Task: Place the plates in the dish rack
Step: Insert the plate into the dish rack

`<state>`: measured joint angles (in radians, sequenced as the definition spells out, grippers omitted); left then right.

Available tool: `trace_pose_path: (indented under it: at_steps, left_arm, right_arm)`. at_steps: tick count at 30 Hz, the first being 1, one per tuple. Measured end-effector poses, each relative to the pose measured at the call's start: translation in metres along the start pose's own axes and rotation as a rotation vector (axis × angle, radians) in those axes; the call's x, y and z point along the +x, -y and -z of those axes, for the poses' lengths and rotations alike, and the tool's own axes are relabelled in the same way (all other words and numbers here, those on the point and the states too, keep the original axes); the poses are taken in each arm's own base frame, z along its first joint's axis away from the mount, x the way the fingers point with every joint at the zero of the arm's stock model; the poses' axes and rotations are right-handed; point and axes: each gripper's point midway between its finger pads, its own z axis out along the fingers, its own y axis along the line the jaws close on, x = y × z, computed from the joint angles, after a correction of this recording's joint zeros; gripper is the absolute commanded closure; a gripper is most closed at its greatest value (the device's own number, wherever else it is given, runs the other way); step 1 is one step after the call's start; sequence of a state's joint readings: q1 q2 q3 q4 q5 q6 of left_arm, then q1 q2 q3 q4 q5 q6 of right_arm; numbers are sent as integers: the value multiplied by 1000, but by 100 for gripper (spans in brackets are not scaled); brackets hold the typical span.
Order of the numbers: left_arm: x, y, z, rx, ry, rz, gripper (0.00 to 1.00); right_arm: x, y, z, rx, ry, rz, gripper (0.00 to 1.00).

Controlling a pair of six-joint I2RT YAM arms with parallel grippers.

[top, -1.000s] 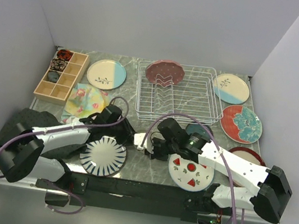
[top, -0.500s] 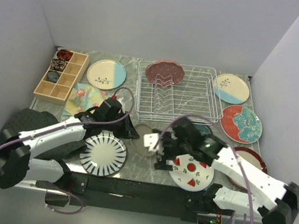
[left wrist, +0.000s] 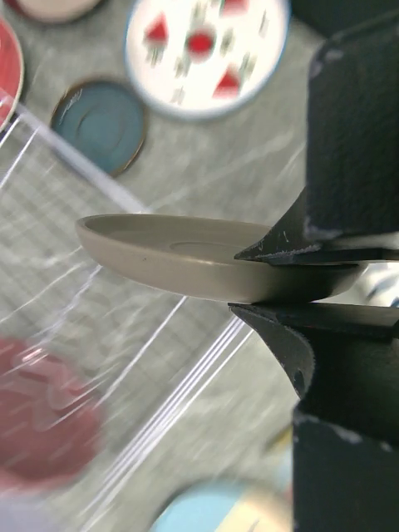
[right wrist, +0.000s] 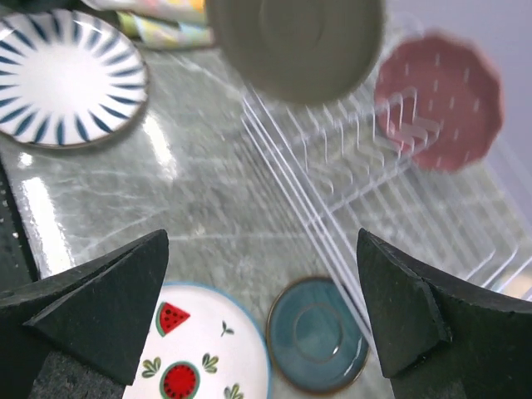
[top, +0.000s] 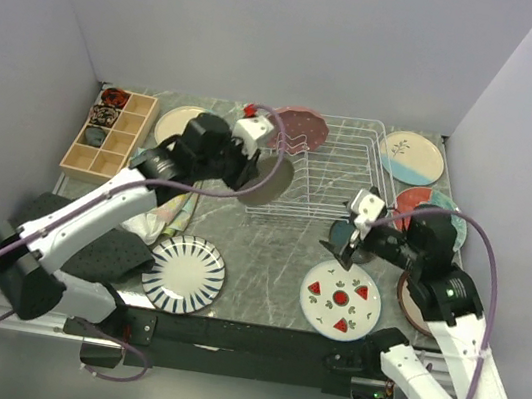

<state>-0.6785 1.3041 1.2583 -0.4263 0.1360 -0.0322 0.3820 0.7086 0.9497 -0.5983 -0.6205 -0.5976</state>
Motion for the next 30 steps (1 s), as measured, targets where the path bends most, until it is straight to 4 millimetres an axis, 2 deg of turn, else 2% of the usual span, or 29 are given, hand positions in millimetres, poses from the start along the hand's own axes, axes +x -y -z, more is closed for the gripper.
trace_pose_path:
  at_steps: [2,5,8,10,14,18,23,26,30]
  left_arm:
    - [-22,-11,-14,-16,28,-141,99]
    - [-42,-29,-42,-46,39,-344,99]
    - [-45,-49,-68,-38,17,-434,99]
    - [-44,-73,-81,-41,14,-456,99]
    - [-42,-112,-84,-81,14,-507,99]
    - [-58,-115,-95,-57,46,-588,99]
    - [-84,-110,-125,-10,88,-698,99]
    - [-83,-111,-140,13,80,-739,99]
    - [-72,-114,-156,39,54,-772,99]
  right_arm:
    - [14,10,-5,26,-44,-57,0]
    - [36,21,-12,53,-101,-126,0]
    - [56,24,-15,62,-154,-174,0]
    - [61,26,-16,72,-172,-180,0]
    - [71,31,-19,91,-210,-188,0]
    - [82,34,-22,99,-251,-196,0]
    - [92,39,-22,119,-292,-188,0]
    - [99,41,-24,119,-318,-189,0]
    - [108,43,-27,116,-351,-192,0]
